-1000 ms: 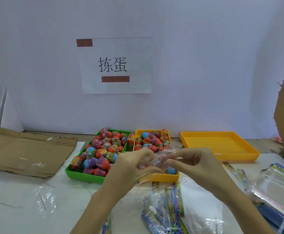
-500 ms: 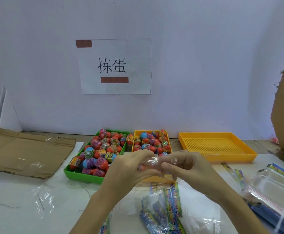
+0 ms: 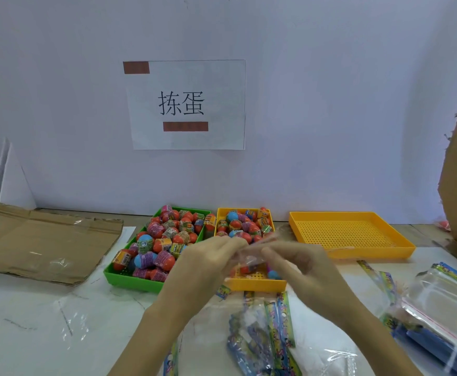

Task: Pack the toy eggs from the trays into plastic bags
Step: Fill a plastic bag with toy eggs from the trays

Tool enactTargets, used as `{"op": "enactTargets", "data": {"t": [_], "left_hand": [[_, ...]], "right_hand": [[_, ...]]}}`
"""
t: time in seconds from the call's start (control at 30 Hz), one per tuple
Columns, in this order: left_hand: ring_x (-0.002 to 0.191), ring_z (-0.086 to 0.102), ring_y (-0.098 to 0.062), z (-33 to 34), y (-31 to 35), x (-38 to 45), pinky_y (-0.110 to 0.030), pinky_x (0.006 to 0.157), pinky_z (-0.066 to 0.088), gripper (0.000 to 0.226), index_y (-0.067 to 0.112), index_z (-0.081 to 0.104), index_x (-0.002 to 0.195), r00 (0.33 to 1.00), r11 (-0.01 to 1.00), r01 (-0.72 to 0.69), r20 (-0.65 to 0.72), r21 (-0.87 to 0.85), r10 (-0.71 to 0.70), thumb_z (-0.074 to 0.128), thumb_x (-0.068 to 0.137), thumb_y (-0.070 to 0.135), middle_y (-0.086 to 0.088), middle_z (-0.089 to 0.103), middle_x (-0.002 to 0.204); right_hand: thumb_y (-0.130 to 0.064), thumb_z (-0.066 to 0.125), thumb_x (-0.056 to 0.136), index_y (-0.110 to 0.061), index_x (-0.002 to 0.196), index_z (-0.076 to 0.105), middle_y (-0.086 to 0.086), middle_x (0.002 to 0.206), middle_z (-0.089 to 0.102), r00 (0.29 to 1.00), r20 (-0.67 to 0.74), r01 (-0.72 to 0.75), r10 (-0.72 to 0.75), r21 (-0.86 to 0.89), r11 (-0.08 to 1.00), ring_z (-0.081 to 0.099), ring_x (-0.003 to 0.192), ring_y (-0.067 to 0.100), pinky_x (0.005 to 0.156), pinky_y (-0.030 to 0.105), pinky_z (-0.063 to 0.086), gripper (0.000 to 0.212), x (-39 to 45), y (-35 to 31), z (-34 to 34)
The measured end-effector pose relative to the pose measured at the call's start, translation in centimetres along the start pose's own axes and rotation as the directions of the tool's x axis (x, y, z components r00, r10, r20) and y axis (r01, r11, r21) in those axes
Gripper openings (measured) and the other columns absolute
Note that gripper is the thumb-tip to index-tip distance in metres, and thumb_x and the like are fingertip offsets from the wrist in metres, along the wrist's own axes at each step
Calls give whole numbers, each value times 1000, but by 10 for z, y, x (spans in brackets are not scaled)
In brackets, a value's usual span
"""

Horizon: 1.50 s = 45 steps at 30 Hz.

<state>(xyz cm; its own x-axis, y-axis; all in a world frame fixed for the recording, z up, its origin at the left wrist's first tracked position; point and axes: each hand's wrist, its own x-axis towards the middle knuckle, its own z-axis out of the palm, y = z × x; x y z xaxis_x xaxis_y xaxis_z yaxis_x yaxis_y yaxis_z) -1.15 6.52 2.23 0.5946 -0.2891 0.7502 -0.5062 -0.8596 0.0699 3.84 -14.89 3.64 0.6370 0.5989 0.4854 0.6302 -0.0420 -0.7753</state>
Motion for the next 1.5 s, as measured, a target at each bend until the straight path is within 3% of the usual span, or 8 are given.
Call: {"op": "enactTargets", "data": {"t": [0.07, 0.17, 0.37, 0.47, 0.77, 0.9, 1.0, 1.5], "left_hand": [[75, 66, 3, -5, -4, 1, -9, 71, 53, 21, 12, 76, 106, 983, 979, 163, -59, -123, -171, 77, 89, 24, 9, 75, 86], [77, 72, 4, -6, -12, 0, -14, 73, 58, 23, 21, 76, 103, 861, 820, 456, -60, -347, -504, 86, 82, 21, 17, 76, 82], [68, 77, -14, -6, -19, -1, -22, 60, 59, 18, 22, 75, 98, 702, 510, 625, 140, -591, -698, 86, 84, 17, 6, 79, 75], [69, 78, -20, -5, -20, -1, -24, 61, 60, 22, 20, 75, 98, 684, 449, 640, 196, -624, -702, 88, 80, 24, 2, 80, 77], [75, 77, -12, 2, -14, -3, -23, 72, 61, 27, 25, 75, 99, 733, 500, 641, 271, -582, -624, 91, 78, 28, 6, 80, 80], [79, 77, -11, 2, -6, -1, -26, 74, 62, 27, 25, 75, 103, 803, 570, 580, 289, -583, -521, 90, 81, 23, 8, 80, 82], [83, 78, -8, 2, -1, -1, -25, 80, 61, 31, 22, 74, 108, 850, 628, 520, 283, -578, -444, 90, 81, 22, 11, 80, 86], [81, 71, 3, -1, 8, 2, -8, 73, 50, 28, 26, 74, 114, 894, 701, 431, 168, -567, -414, 84, 87, 23, 25, 73, 89]], "right_hand": [[-19, 54, 107, -19, 116, 77, -6, 108, 79, 988, -153, 20, -11, 61, 998, 73, 109, 16, 91, 30, 58, 25, 3, 3, -8], [-13, 58, 104, -23, 111, 74, -8, 95, 79, 939, -338, -105, 60, -118, 987, 75, 95, 11, 80, 27, 61, 20, 8, 18, -12], [-37, 69, 98, -35, 131, 66, -5, 115, 59, 966, -82, -239, 246, -648, 723, 58, 105, 13, 90, 27, 51, 33, 26, 44, 0], [-40, 72, 95, -34, 127, 67, -6, 108, 56, 960, -86, -249, 267, -696, 673, 57, 106, 18, 91, 32, 50, 33, 31, 49, 5], [-16, 79, 90, -26, 114, 67, -6, 110, 65, 885, -464, -131, -30, -311, 941, 67, 99, 6, 84, 22, 58, 28, 24, 30, -3], [-26, 70, 93, -28, 120, 73, -6, 118, 61, 924, -364, 52, -115, -179, 983, 69, 105, 15, 86, 18, 56, 27, 20, 10, 1], [-18, 75, 92, -23, 123, 71, -9, 118, 62, 939, -289, 93, -184, -302, 949, 68, 105, 11, 87, 17, 53, 31, 18, 6, 6], [-11, 74, 94, -22, 121, 73, -13, 113, 69, 979, -159, 83, -130, -270, 959, 71, 101, 9, 84, 29, 60, 29, 11, 1, 17]]}}
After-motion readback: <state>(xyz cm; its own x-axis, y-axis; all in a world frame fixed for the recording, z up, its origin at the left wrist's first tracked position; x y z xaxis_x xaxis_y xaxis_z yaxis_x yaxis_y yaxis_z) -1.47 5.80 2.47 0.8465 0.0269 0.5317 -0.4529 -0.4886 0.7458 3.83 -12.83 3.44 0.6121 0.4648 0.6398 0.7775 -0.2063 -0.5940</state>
